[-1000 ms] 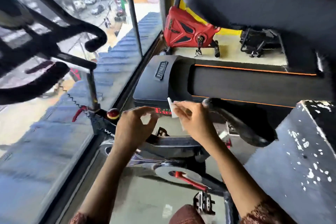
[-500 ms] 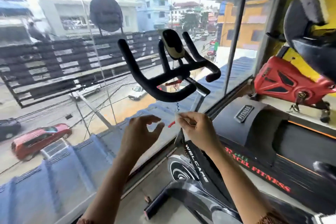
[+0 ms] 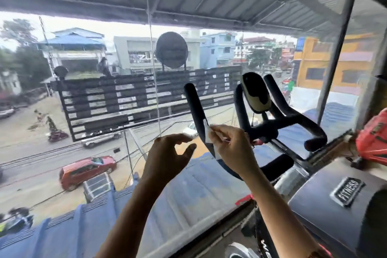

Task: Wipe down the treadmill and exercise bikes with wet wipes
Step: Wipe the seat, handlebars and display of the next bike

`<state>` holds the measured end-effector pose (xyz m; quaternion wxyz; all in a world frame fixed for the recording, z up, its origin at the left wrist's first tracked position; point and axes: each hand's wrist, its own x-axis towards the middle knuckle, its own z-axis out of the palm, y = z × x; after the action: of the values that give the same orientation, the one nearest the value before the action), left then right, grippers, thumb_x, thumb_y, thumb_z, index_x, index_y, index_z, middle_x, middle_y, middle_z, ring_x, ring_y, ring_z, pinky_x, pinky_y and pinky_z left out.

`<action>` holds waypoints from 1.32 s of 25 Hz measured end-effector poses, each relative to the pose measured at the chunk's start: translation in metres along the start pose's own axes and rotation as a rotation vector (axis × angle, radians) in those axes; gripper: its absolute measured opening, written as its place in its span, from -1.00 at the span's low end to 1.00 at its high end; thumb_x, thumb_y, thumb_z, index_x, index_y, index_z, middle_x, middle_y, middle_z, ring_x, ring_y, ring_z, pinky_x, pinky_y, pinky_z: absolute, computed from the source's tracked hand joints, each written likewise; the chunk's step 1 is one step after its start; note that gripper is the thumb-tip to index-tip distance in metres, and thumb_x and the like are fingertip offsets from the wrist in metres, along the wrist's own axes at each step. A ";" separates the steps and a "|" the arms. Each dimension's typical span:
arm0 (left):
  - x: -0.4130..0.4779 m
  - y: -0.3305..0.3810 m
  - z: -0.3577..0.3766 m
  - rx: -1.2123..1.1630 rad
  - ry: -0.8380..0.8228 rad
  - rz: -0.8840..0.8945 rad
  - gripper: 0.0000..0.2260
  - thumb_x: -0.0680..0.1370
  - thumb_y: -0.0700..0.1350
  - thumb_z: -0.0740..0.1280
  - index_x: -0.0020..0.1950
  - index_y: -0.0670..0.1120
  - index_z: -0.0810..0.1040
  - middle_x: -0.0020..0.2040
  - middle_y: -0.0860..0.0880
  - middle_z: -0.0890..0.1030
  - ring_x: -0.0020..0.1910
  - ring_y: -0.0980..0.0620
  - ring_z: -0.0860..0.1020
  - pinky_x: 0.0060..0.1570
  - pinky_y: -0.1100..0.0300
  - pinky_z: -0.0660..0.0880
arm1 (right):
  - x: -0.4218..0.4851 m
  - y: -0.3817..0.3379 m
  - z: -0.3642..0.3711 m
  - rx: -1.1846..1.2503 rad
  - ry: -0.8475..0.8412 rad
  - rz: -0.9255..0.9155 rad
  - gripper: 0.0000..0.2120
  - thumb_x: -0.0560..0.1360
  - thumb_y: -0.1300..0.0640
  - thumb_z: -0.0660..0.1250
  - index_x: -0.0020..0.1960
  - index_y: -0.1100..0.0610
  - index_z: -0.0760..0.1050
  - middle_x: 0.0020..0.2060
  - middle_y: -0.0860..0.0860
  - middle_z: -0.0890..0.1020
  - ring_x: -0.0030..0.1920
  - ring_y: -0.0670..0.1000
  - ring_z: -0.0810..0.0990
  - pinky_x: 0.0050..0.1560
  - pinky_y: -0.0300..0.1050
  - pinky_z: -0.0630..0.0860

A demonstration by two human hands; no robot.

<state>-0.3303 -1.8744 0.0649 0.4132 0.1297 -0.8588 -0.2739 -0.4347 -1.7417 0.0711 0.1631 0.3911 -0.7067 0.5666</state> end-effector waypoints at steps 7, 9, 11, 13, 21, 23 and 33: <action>0.101 -0.045 0.025 -0.013 0.110 0.142 -0.85 0.44 -0.12 0.49 0.00 -0.04 0.70 -0.04 0.08 0.69 -0.08 0.29 0.56 -0.06 0.49 0.44 | 0.116 0.025 0.051 -0.136 0.240 -0.283 -0.78 0.53 0.21 0.25 0.06 0.24 0.64 0.03 0.14 0.68 0.17 0.03 0.59 0.18 -0.03 0.49; 0.120 -0.058 0.029 -0.027 0.148 0.223 -0.82 0.43 -0.12 0.46 0.02 -0.07 0.69 -0.02 0.09 0.68 -0.05 0.35 0.50 -0.06 0.61 0.35 | 0.142 0.028 0.071 -0.151 0.286 -0.261 -0.75 0.54 0.22 0.23 0.11 0.24 0.62 0.08 0.14 0.66 0.19 0.09 0.59 0.25 -0.07 0.46; 0.135 -0.069 0.032 -0.046 0.189 0.260 -0.76 0.42 -0.11 0.42 0.06 -0.09 0.67 0.01 0.13 0.63 -0.04 0.37 0.47 -0.03 0.63 0.33 | 0.156 0.025 0.093 -0.206 0.248 -0.261 -0.75 0.54 0.26 0.24 0.15 0.25 0.60 0.12 0.17 0.64 0.21 0.14 0.57 0.28 -0.19 0.38; 0.148 -0.079 0.036 -0.084 0.214 0.264 -0.71 0.43 -0.11 0.40 0.15 -0.08 0.64 0.05 0.15 0.58 0.01 0.36 0.46 0.00 0.62 0.34 | 0.162 0.029 0.111 -0.261 0.110 -0.211 -0.72 0.55 0.30 0.25 0.23 0.23 0.55 0.27 0.17 0.54 0.35 0.14 0.45 0.34 -0.25 0.28; 0.184 -0.110 0.057 -0.325 0.193 0.452 -0.68 0.51 -0.06 0.33 0.25 -0.04 0.56 0.25 0.05 0.55 0.26 0.29 0.47 0.22 0.42 0.38 | 0.111 0.044 0.095 -0.373 0.098 -0.196 -0.63 0.40 0.33 0.34 0.17 0.10 0.61 0.19 -0.09 0.55 0.24 -0.03 0.51 0.27 -0.33 0.35; 0.190 -0.112 0.058 -0.363 0.113 0.501 -0.60 0.51 -0.05 0.33 0.35 -0.05 0.49 0.32 0.05 0.51 0.32 0.22 0.45 0.27 0.40 0.34 | 0.110 0.036 0.079 -0.301 0.107 -0.125 -0.74 0.45 0.12 0.30 0.09 -0.02 0.64 0.06 -0.15 0.64 0.09 -0.05 0.62 0.07 -0.24 0.54; 0.194 -0.125 0.070 -0.421 0.072 0.643 -0.62 0.56 -0.10 0.27 0.34 -0.20 0.47 0.37 -0.05 0.46 0.39 0.09 0.41 0.32 0.30 0.36 | 0.097 0.050 0.100 -0.502 0.255 -0.213 -0.71 0.53 0.14 0.29 0.23 0.11 0.58 0.23 -0.03 0.45 0.22 -0.10 0.52 0.20 -0.50 0.33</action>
<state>-0.5071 -2.0385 0.0808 0.5255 -0.2245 -0.7654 -0.2960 -0.5125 -1.8673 0.0726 0.4005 0.3360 -0.7536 0.3984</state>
